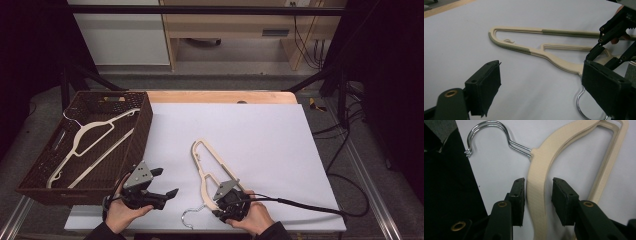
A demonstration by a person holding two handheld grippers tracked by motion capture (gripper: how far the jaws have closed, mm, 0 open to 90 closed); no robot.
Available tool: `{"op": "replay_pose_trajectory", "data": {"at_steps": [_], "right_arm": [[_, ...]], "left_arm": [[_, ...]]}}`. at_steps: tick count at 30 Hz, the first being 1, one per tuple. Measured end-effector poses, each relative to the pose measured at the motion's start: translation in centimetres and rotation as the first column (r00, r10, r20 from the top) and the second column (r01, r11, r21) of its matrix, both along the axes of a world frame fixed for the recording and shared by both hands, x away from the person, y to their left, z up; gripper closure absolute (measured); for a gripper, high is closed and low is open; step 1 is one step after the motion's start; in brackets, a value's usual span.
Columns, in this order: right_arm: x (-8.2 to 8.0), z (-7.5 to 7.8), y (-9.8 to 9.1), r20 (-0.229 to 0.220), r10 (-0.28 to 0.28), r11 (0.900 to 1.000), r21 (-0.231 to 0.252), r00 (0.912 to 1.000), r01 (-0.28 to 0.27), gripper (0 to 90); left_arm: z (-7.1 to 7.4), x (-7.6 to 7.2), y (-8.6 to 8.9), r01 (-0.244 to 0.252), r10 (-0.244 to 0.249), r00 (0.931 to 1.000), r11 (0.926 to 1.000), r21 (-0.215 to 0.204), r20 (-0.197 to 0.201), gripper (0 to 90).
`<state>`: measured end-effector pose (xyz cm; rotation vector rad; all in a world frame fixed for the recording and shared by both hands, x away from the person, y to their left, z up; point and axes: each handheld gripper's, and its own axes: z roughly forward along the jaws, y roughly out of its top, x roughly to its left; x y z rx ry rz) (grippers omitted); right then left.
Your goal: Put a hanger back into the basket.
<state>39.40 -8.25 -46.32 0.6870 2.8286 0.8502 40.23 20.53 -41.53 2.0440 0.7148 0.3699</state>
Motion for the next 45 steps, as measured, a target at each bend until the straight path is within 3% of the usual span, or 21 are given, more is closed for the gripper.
{"op": "replay_pose_trajectory", "data": {"at_steps": [8,15,22,27,30,31,32,35,39,45], "right_arm": [[0.1,0.1,0.0,-0.004,0.027,0.9996,-0.008,0.9996,-0.027,71.4],[0.3,0.3,-0.2,-0.031,0.023,0.9997,0.013,0.9992,-0.023,71.9],[0.4,1.1,-0.6,-0.029,0.014,0.9991,0.04,0.9995,-0.013,72.8],[0.4,1.4,-0.8,-0.027,0.01,0.9988,0.048,0.9996,-0.009,72.9],[0.3,1.5,-0.8,-0.032,-0.005,0.9978,0.066,0.9995,0.007,72.9],[0.3,1.7,-0.8,-0.031,-0.009,0.9982,0.059,0.9995,0.01,72.9],[0.3,1.7,-0.8,-0.031,-0.009,0.9982,0.059,0.9995,0.01,72.9],[0.3,1.7,-0.8,-0.034,-0.006,0.9973,0.073,0.9994,0.009,73.0],[0.3,1.8,-0.9,-0.029,-0.006,0.9975,0.07,0.9996,0.008,73.0],[0.3,1.9,-0.9,-0.032,0.005,0.9973,0.073,0.9995,-0.003,73.0]], "left_arm": [[-0.1,0.0,-0.2,0.007,-0.007,1.0,0.9999,0.008,-0.004,15.5],[-0.1,0.0,-0.3,0.016,-0.016,0.9999,0.9999,0.006,-0.003,15.7],[-0.1,-0.6,-1.4,0.067,-0.067,0.9973,0.9977,0.001,-0.028,19.1],[-0.8,-0.9,-3.0,0.12,-0.119,0.9906,0.9925,0.02,-0.068,25.1],[-1.5,-1.0,-4.3,0.155,-0.15,0.9832,0.987,0.042,-0.104,28.8],[-2.1,-0.9,-5.2,0.177,-0.168,0.9758,0.9828,0.054,-0.14,31.1],[-2.1,-0.9,-5.2,0.177,-0.168,0.9758,0.9828,0.054,-0.14,37.6],[-2.7,-0.7,-6.4,0.215,-0.199,0.9639,0.9737,0.075,-0.176,43.0],[-3.2,-0.8,-7.5,0.25,-0.224,0.953,0.9621,0.109,-0.204,51.2],[-3.9,-0.6,-8.2,0.253,-0.214,0.9482,0.9564,0.147,-0.234,64.6]]}}
